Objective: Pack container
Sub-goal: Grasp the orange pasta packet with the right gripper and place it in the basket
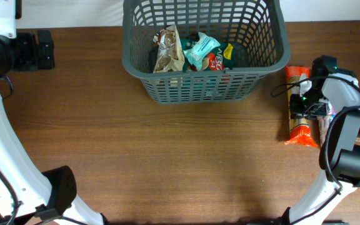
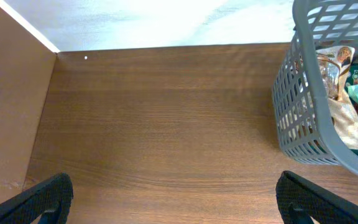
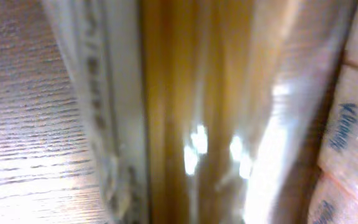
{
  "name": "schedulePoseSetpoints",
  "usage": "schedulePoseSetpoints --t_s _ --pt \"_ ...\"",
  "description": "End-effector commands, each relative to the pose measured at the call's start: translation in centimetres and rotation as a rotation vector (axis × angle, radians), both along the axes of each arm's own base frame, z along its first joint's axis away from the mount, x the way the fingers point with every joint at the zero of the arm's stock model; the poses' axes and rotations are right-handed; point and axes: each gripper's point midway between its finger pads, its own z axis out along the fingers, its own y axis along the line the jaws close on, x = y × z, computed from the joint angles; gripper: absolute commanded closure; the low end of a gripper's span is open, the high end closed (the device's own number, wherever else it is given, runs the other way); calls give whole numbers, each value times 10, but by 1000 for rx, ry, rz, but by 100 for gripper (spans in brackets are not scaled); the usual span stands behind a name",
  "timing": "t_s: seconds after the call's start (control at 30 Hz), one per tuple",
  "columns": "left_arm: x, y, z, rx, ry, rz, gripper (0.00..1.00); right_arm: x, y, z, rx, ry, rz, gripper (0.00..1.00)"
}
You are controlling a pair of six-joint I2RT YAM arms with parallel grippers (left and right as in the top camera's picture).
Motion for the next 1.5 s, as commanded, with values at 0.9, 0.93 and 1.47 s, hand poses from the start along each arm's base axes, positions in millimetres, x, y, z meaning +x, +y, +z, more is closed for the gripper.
schedulePoseSetpoints --t_s 0.9,0.93,1.47 --pt "-5 0 5 -9 -15 11 1 -19 134 419 42 -1012 524 96" --pt "-5 0 5 -9 -15 11 1 -20 147 417 35 -1010 606 96" --pt "-5 0 5 -9 -15 11 1 82 245 343 -174 -1008 1429 96"
